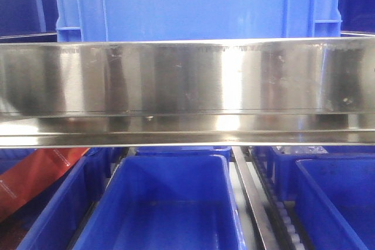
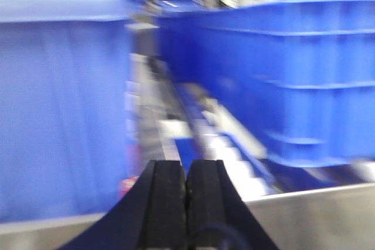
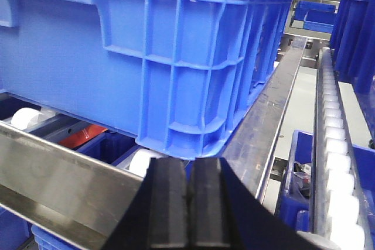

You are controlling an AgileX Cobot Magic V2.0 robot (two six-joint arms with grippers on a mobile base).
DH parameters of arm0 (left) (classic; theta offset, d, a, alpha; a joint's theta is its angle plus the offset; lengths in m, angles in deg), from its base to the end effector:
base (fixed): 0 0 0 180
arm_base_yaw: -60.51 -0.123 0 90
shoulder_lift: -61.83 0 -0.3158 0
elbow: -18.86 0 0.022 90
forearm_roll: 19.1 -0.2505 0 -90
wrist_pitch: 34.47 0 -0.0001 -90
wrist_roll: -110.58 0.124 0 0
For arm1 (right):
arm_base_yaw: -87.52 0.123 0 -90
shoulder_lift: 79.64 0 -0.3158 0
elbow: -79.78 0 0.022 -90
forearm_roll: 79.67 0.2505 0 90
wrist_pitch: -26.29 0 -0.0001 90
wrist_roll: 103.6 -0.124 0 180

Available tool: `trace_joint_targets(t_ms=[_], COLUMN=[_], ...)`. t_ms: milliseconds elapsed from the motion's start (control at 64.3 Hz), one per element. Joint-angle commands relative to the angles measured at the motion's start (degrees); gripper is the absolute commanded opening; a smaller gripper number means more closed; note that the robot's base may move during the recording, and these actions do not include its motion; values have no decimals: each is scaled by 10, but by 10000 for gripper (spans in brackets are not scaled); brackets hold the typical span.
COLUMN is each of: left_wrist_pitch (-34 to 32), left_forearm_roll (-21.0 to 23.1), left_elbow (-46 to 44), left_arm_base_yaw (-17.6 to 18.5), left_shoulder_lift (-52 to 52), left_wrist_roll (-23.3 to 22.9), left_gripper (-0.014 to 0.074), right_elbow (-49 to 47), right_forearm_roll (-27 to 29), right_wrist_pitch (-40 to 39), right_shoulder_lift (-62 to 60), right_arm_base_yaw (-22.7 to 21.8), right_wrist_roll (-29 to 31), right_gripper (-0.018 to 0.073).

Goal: Place valve from conveyor to right shelf box

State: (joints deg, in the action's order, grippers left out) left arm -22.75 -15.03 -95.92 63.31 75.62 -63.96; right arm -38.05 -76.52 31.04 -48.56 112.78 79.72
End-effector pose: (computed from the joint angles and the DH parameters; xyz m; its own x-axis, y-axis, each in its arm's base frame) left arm 0.0588 -0.0047 0.2660 -0.0106 0.0263 -0.9996 0.0635 0.9977 0.0256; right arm 0.0935 0.0447 0.2764 -0.1244 -0.0622 -0.9903 -0.4312 0.9023 -0.0025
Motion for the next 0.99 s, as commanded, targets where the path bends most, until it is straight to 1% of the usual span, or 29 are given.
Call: trace_joint_targets(t_ms=[0, 109, 187, 249, 280, 311, 342, 466, 591, 979], left_wrist_pitch=[-8, -23, -64, -90, -117, -124, -104, -98, -114, -114], left_forearm_roll=[-1, 0, 0, 0, 0, 0, 0, 0, 0, 0], left_elbow=[34, 78, 106, 128, 128, 128, 128, 128, 128, 128], left_arm_base_yaw=[-31, -55, -64, -64, -64, -64, -64, -64, -64, -64], left_shoulder_lift=[-45, -68, -68, -68, -68, -68, -68, -68, -68, -68], left_wrist_roll=[-2, -2, -2, -2, -2, -2, -2, -2, -2, -2], left_gripper=[-111, -111, -111, -111, -111, -111, -111, -111, -111, -111], right_elbow=[1, 1, 1, 1, 1, 1, 1, 1, 1, 1], right_forearm_roll=[-3, -3, -3, -3, -3, -3, -3, -3, -3, -3], right_wrist_pitch=[-19, -19, -20, -23, -23, -23, -23, -23, -23, -23], right_shoulder_lift=[-3, -3, -3, -3, -3, -3, -3, -3, -3, -3], right_arm_base_yaw=[-2, -2, -2, -2, -2, -2, -2, -2, -2, -2], right_wrist_roll=[2, 2, 2, 2, 2, 2, 2, 2, 2, 2], right_gripper=[-162, -162, -162, -162, -162, -162, -162, -162, -162, -162])
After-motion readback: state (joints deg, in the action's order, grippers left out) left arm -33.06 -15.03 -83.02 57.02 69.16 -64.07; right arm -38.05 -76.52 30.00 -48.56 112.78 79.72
